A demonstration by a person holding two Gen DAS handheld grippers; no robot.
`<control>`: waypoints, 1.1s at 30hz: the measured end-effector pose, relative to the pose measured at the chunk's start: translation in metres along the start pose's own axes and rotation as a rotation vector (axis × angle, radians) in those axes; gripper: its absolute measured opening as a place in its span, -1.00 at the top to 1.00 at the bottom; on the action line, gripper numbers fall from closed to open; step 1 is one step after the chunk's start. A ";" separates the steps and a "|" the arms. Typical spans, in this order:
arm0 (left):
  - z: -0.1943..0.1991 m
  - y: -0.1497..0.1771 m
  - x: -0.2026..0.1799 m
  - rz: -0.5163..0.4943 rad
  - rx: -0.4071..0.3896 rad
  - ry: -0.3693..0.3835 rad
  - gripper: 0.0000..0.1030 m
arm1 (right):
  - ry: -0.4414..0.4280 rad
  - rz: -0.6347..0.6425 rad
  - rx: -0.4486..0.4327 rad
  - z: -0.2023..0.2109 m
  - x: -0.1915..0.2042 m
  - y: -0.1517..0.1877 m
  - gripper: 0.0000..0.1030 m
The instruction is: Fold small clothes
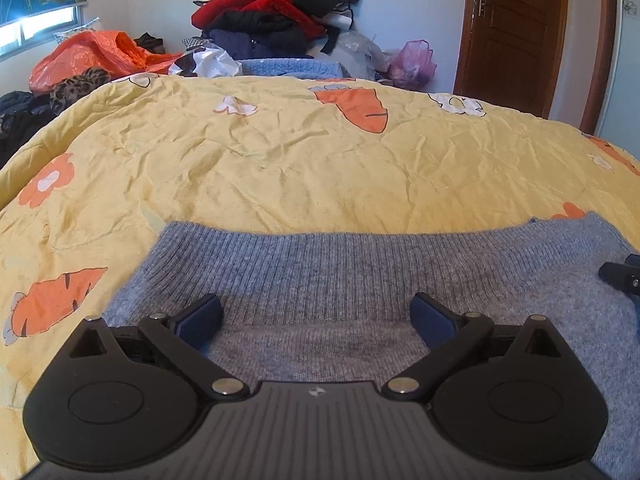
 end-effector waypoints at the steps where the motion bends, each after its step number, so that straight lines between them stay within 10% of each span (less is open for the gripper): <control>1: 0.000 0.000 0.000 -0.002 -0.001 -0.002 -0.98 | 0.003 0.003 0.001 -0.001 0.001 0.000 -0.61; 6: 0.045 0.008 0.007 0.016 -0.100 -0.074 -0.98 | 0.069 -0.009 -0.050 0.028 0.003 0.001 -0.56; 11: 0.103 0.037 -0.012 0.008 -0.135 0.093 -0.98 | -0.084 0.025 -0.078 0.066 0.040 0.013 -0.78; 17: 0.078 0.064 -0.025 -0.021 -0.037 0.080 -1.00 | 0.001 0.221 0.000 0.043 0.078 0.045 -0.84; 26: 0.074 0.061 -0.020 -0.016 -0.023 0.109 -1.00 | -0.017 0.186 0.013 0.042 0.074 0.046 -0.99; 30: 0.110 0.076 -0.006 0.096 -0.049 0.111 -1.00 | -0.026 0.171 0.006 0.044 0.072 0.046 -0.99; 33: 0.163 0.105 0.004 0.250 -0.109 0.265 -1.00 | -0.032 0.161 0.003 0.045 0.071 0.046 -0.99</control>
Point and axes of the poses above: each gripper's, at about its wrist camera, not at the fingertips, and z roughly against the way its jaws point, x to its left, y to its underside, the point moved 5 cm from there along -z, roughly the way its jaws point, and after that the axes turned 1 degree about x, right-handed, at the moved point
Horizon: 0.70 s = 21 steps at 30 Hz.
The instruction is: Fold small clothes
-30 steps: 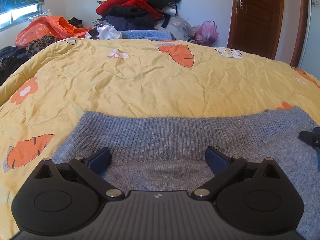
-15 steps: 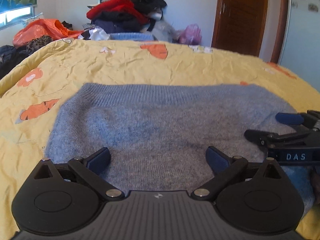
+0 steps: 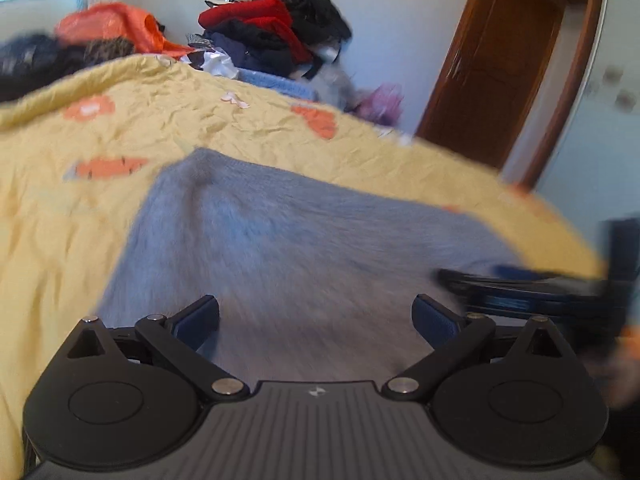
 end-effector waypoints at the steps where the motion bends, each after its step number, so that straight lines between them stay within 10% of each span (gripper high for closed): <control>1: 0.017 0.009 0.002 0.051 -0.022 0.039 -1.00 | -0.002 -0.002 -0.001 0.000 0.000 0.000 -0.99; 7: 0.062 0.056 0.018 0.347 -0.044 0.174 -1.00 | -0.007 -0.007 -0.003 0.001 -0.001 0.000 -0.99; 21: 0.028 0.027 0.061 0.648 -0.162 -0.043 -1.00 | -0.028 -0.043 -0.016 0.005 -0.005 0.000 -0.99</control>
Point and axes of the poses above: each gripper's, at about its wrist camera, not at the fingertips, and z roughly against the way its jaws point, x to its left, y to its underside, the point moved 5 cm from there along -z, roughly the way its jaws point, and after that the axes turned 1 degree about x, right-handed, at the moved point
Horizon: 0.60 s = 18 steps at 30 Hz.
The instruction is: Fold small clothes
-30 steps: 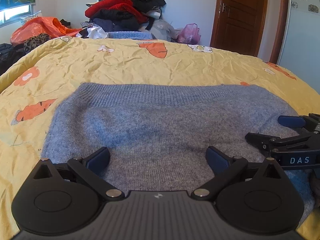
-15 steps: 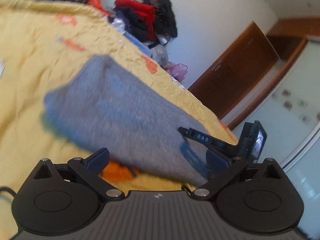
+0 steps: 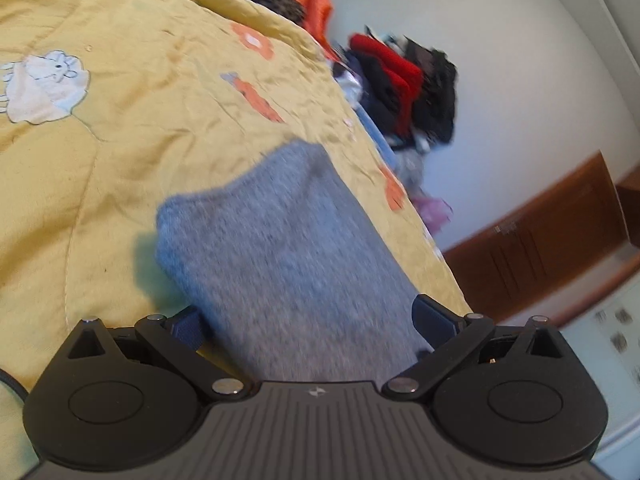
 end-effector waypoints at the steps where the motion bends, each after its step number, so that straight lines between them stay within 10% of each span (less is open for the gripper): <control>1: -0.002 -0.001 -0.001 0.007 -0.022 -0.022 -1.00 | 0.000 -0.001 0.000 0.000 0.000 0.000 -0.99; 4: -0.007 -0.002 -0.005 0.009 -0.080 -0.073 -0.97 | -0.005 -0.006 -0.002 0.001 -0.001 0.000 -0.99; 7: -0.014 -0.002 -0.005 -0.005 -0.094 -0.140 -0.23 | -0.010 -0.012 -0.004 0.001 -0.001 0.000 -0.99; 12: -0.015 -0.005 0.002 -0.004 -0.087 -0.144 0.02 | -0.021 -0.025 -0.007 0.002 -0.002 -0.001 -1.00; 15: -0.023 -0.004 0.006 -0.029 -0.052 -0.182 0.86 | -0.028 -0.033 -0.010 0.002 -0.003 0.000 -1.00; 18: -0.024 0.000 -0.006 -0.142 -0.077 -0.192 0.88 | -0.032 -0.037 -0.011 0.003 -0.004 -0.001 -1.00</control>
Point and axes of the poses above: each gripper's, at about its wrist camera, not at the fingertips, and z roughly against the way its jaws point, x to its left, y to its underside, the point moved 5 cm from there along -z, roughly the way its jaws point, and after that the axes turned 1 degree about x, right-handed, at the moved point
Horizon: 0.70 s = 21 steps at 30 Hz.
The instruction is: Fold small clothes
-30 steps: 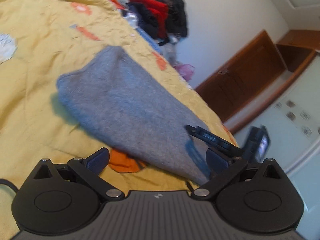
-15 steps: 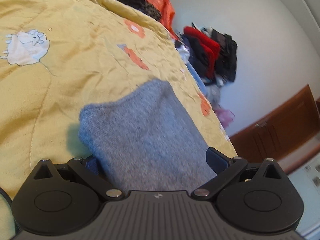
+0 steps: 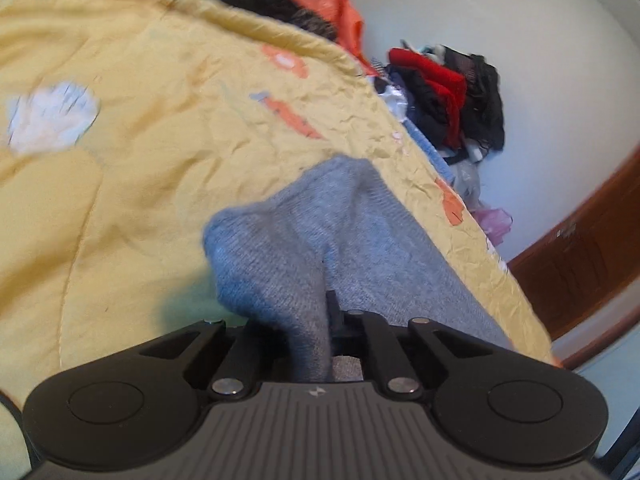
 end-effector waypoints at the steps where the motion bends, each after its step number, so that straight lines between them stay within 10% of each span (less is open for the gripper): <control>1: 0.003 0.002 -0.009 -0.066 -0.023 0.006 0.88 | -0.001 -0.001 0.000 0.000 0.000 0.000 -1.00; 9: 0.011 0.025 -0.049 -0.362 -0.078 0.063 0.87 | 0.001 0.042 0.086 -0.003 0.012 -0.018 -0.93; 16: 0.009 0.021 -0.040 -0.311 -0.065 0.089 0.87 | -0.461 -0.055 0.368 -0.023 0.110 -0.075 -0.96; 21: 0.013 0.021 -0.041 -0.320 -0.093 0.106 0.87 | -0.494 0.191 0.524 -0.056 0.206 -0.075 -0.49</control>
Point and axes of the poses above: each gripper's, at about its wrist camera, not at the fingertips, and z roughly against the way its jaws point, x to its left, y to its underside, the point moved 5 cm from there along -z, roughly the way its jaws point, and after that the axes turned 1 degree about x, right-handed, at the moved point
